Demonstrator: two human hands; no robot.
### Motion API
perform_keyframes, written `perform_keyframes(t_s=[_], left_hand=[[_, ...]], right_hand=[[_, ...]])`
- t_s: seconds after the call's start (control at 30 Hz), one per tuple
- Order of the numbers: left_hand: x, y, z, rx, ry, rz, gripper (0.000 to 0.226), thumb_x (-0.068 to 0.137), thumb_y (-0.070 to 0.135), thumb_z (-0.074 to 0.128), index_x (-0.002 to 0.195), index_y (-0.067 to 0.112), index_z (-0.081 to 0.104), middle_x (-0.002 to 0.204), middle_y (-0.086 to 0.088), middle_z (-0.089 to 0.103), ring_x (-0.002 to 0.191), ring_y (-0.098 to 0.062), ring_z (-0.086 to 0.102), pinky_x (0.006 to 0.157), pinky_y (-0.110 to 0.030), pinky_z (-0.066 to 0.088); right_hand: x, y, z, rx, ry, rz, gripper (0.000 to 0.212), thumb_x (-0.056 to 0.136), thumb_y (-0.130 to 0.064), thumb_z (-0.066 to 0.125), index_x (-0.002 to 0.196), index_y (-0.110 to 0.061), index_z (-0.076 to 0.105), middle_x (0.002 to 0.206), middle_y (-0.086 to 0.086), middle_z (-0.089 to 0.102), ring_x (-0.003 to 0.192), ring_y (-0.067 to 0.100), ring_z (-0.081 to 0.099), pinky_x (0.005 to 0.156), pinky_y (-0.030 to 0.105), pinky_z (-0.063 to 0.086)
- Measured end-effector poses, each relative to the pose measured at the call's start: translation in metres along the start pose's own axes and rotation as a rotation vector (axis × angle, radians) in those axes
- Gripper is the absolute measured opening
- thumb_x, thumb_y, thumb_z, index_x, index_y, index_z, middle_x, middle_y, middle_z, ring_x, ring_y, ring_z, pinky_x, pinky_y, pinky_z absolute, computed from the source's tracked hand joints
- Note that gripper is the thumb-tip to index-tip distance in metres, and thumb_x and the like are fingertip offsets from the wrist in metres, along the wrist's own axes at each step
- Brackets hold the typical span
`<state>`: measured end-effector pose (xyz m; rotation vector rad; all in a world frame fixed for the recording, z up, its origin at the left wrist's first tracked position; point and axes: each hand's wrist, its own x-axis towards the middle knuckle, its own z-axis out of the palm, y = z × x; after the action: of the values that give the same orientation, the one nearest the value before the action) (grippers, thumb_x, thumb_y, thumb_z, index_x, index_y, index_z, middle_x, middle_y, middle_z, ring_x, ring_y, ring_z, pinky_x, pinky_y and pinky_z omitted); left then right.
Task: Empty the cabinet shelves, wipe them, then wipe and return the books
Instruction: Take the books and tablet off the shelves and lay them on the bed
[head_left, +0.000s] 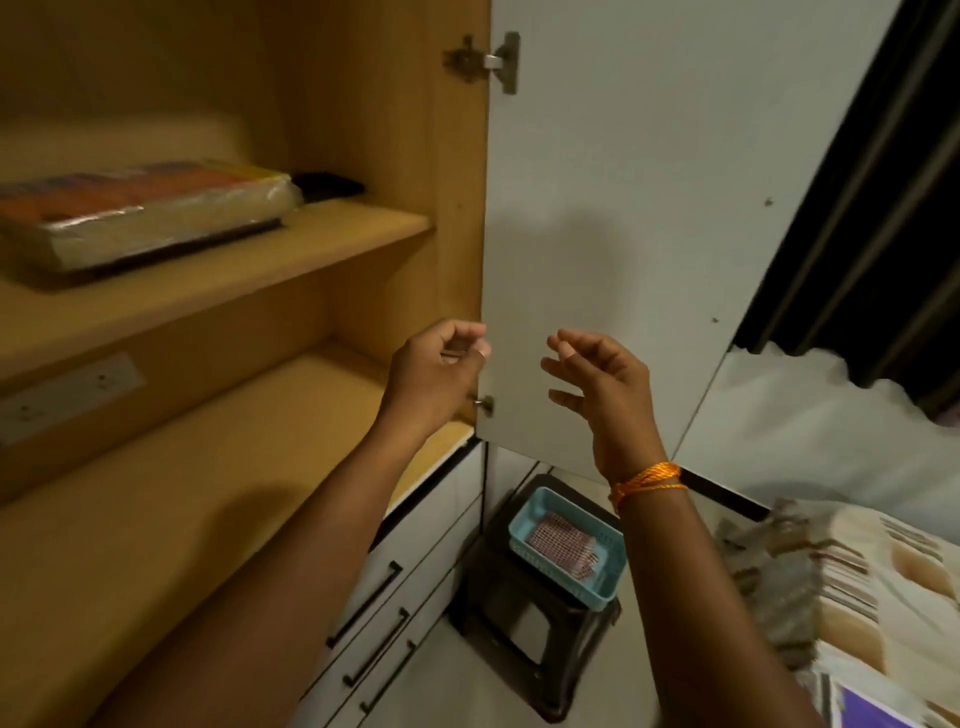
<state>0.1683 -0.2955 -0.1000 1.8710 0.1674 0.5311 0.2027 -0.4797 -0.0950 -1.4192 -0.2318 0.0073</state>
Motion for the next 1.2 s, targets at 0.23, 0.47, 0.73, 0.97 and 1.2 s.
perform_keyframes(t_s=[0.23,0.47,0.73,0.97,1.2], left_hand=[[0.036,0.019,-0.070,0.076,0.126,0.070,0.017,0.098,0.027,0.065,0.114,0.028,0.070,0.102,0.014,0.068,0.096,-0.006,0.065,0.083,-0.032,0.054],[0.072,0.020,-0.122,0.243,0.271,0.122,0.015,0.096,0.030,0.067,0.110,0.032,0.072,0.103,0.017,0.068,0.087,0.004,0.062,0.076,-0.018,0.048],[0.131,-0.004,-0.148,0.602,0.326,0.157,0.025,0.089,0.026,0.070,0.114,0.030,0.068,0.121,0.006,0.066,0.112,-0.016,0.060,0.095,-0.038,0.052],[0.160,-0.008,-0.180,1.074,0.398,0.184,0.039,0.087,0.034,0.069,0.125,0.030,0.062,0.135,0.003,0.056,0.131,-0.024,0.043,0.104,-0.045,0.040],[0.175,-0.014,-0.239,1.503,0.342,-0.044,0.071,0.086,0.053,0.065,0.148,0.031,0.039,0.160,-0.007,0.031,0.149,-0.039,0.021,0.113,-0.065,0.023]], right_hand=[[0.038,-0.013,0.080,0.016,-0.138,-0.043,0.018,0.097,-0.019,0.064,0.113,-0.013,0.070,0.112,0.006,0.074,0.104,0.021,0.071,0.087,0.046,0.058],[0.084,-0.017,0.146,0.052,-0.258,-0.068,0.012,0.097,-0.017,0.065,0.107,-0.019,0.071,0.113,0.010,0.072,0.108,0.027,0.069,0.082,0.041,0.057],[0.146,-0.016,0.227,0.083,-0.411,-0.010,0.025,0.097,-0.013,0.063,0.121,-0.013,0.064,0.119,0.004,0.067,0.109,0.018,0.064,0.082,0.036,0.052],[0.196,-0.019,0.300,0.268,-0.253,0.189,0.019,0.093,-0.006,0.051,0.107,-0.011,0.064,0.088,0.003,0.062,0.088,0.021,0.058,0.070,0.036,0.046],[0.230,-0.022,0.357,0.259,-0.372,0.367,0.019,0.089,-0.023,0.069,0.105,-0.012,0.066,0.096,0.007,0.064,0.086,0.022,0.060,0.072,0.033,0.053]])
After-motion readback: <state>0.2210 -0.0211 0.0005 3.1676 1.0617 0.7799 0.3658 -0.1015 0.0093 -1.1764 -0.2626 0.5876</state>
